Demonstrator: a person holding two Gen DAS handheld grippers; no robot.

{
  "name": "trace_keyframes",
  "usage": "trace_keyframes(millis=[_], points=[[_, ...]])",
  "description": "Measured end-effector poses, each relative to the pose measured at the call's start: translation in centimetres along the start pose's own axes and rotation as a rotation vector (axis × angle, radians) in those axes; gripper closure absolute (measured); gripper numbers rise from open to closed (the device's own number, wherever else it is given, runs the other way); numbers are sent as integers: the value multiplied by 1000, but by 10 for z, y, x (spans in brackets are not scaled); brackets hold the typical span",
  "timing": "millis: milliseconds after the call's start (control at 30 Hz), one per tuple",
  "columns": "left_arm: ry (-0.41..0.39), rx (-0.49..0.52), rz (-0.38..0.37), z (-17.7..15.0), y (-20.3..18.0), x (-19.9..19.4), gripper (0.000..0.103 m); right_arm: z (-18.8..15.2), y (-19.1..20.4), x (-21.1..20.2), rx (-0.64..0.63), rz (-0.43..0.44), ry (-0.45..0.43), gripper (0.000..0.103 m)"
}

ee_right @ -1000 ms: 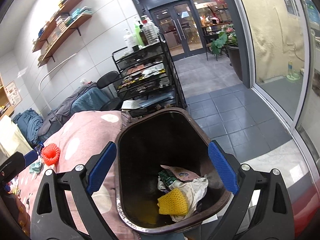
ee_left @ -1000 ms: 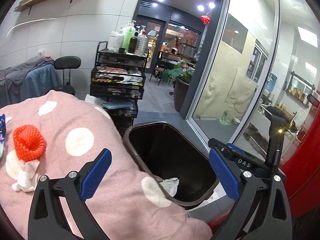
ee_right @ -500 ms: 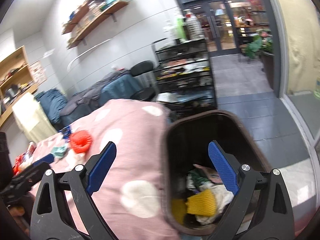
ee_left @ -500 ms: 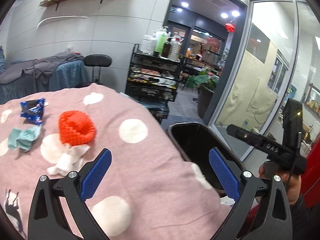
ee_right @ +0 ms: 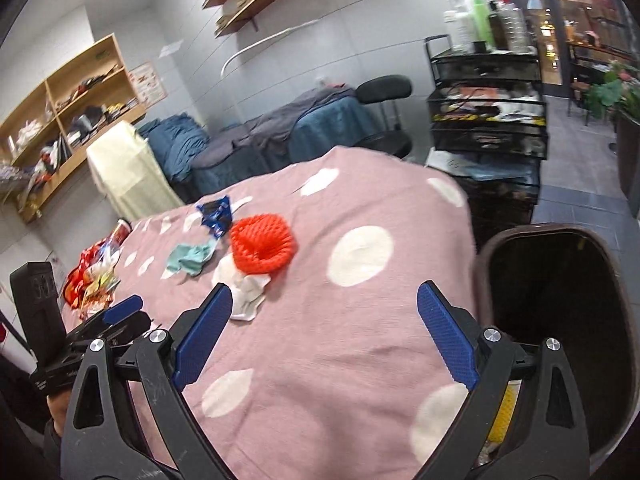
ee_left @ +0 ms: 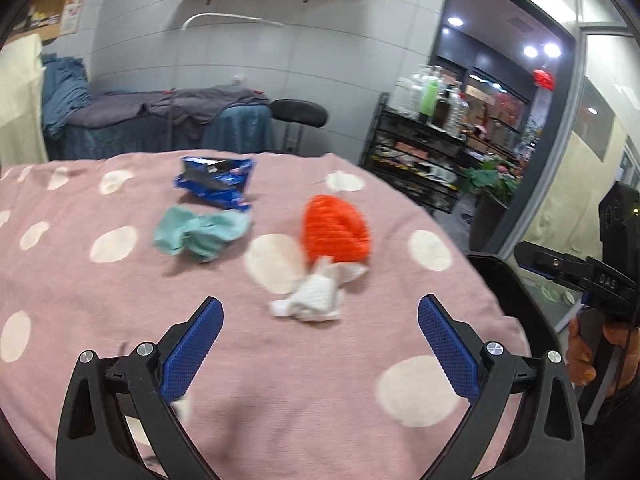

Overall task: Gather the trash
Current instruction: 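Grasp the teal cloth with the left gripper while the right gripper grasps the orange net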

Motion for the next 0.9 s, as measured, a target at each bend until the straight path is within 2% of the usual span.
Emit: trace_keyframes(millis=[133,267,433,533,633,667,733,767,833,867,900], points=[[35,-35,81,4,40,10,6,-1,28,33,-57,47,70,11],[45,-64,98,18,67,20,6,1,52,64,-107,76,122,11],[87,-59,115,37,84,47,6,14,70,101,-147,84,153,11],[129,-71,100,47,87,73,6,25,78,125,-170,71,169,11],[171,-48,119,52,87,96,9,34,81,153,-181,43,193,11],[186,-40,121,52,87,102,11,35,81,161,-185,32,200,11],[223,-46,104,48,86,111,31,35,79,177,-178,13,223,19],[232,-54,96,46,86,113,37,33,76,184,-168,5,238,23],[227,-49,98,42,86,111,58,31,72,189,-156,-2,236,46],[220,-50,99,43,87,109,64,32,70,188,-152,1,223,50],[210,-59,90,43,88,105,76,33,69,186,-136,20,210,58]])
Point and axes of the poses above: each gripper's, at about its wrist camera, not at the fingertips, and x roughly the way its jaws point, y to its left, z to its top, the point moved 8 cm from there along x, roughly the way its jaws point, and after that the axes turned 8 degrees about -x, right-handed, at the moved point
